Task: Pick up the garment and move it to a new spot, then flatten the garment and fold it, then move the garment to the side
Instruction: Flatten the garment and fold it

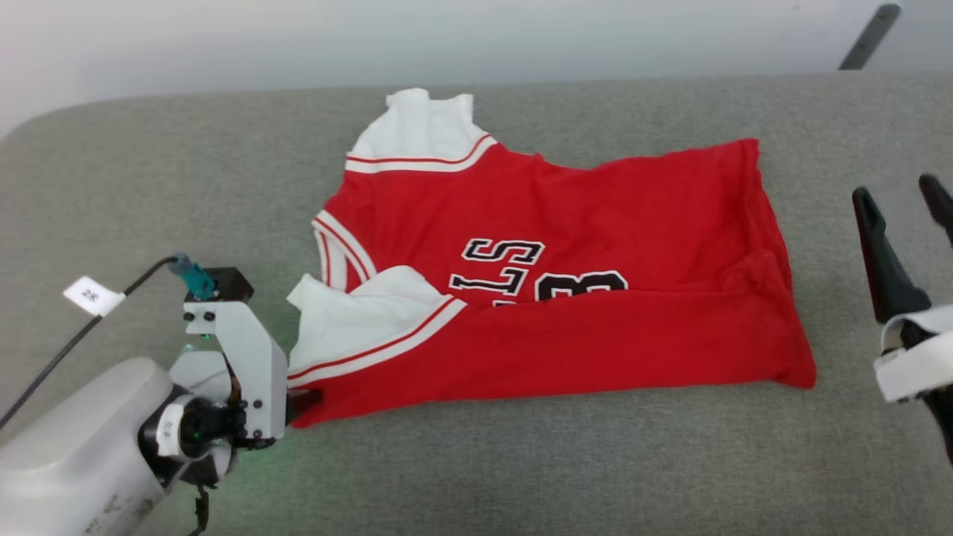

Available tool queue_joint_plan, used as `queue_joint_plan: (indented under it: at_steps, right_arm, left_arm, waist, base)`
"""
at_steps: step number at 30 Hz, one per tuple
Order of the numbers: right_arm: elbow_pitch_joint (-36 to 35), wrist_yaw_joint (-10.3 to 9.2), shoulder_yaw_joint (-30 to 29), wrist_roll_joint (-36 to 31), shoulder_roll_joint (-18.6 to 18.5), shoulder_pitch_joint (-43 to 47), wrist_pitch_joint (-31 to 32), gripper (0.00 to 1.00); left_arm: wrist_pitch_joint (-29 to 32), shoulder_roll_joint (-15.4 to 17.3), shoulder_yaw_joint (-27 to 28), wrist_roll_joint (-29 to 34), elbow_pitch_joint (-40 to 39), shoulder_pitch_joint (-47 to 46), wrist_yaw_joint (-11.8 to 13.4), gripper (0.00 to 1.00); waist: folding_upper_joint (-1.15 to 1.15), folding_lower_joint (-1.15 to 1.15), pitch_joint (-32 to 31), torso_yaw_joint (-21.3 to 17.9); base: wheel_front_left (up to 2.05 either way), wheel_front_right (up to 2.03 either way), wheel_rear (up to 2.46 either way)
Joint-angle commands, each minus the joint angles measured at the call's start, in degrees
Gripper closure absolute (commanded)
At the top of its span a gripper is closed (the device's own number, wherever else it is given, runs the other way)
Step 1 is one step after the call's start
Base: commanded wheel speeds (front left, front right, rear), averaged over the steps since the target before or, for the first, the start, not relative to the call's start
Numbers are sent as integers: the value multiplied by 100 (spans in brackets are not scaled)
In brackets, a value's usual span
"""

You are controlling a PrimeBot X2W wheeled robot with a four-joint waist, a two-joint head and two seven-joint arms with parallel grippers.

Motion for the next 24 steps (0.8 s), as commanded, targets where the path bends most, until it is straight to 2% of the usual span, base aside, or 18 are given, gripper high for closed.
queue_joint_plan:
  at_steps: [1, 5, 7, 12, 15, 24]
  right_arm:
    - [-160, -6, -141, -70, 138, 187, 149, 0]
    - [-529, -5, -345, -213, 341, 546, 526, 0]
    - [-659, -6, -445, -222, 430, 689, 674, 0]
    - [-749, -6, -631, -245, 679, 989, 1153, 0]
    - [-662, -6, -683, -234, 735, 1030, 1444, 0]
    - [194, -5, -583, -103, 715, 789, 2678, 0]
  left_arm:
    - [-18, -102, 21, -61, 189, 62, -17, 0]
    - [-54, -333, -27, -108, 668, 84, -176, 0]
    - [-39, -463, -29, -167, 838, 81, -344, 100]
    - [-29, -593, -82, -116, 1159, 2, -632, 100]
    - [-23, -698, -104, -67, 1277, -109, -720, 100]
    - [-114, -966, -49, -38, 1523, -374, -921, 100]
  waist:
    - [0, 0, 90, -133]
    - [0, 0, 165, -218]
    - [0, 0, 200, -240]
    - [0, 0, 259, -239]
    - [0, 0, 295, -200]
    - [0, 0, 447, 35]
  base:
    - [0, 0, 0]
    - [0, 0, 0]
    - [0, 0, 0]
    - [0, 0, 0]
    - [0, 0, 0]
    - [0, 0, 0]
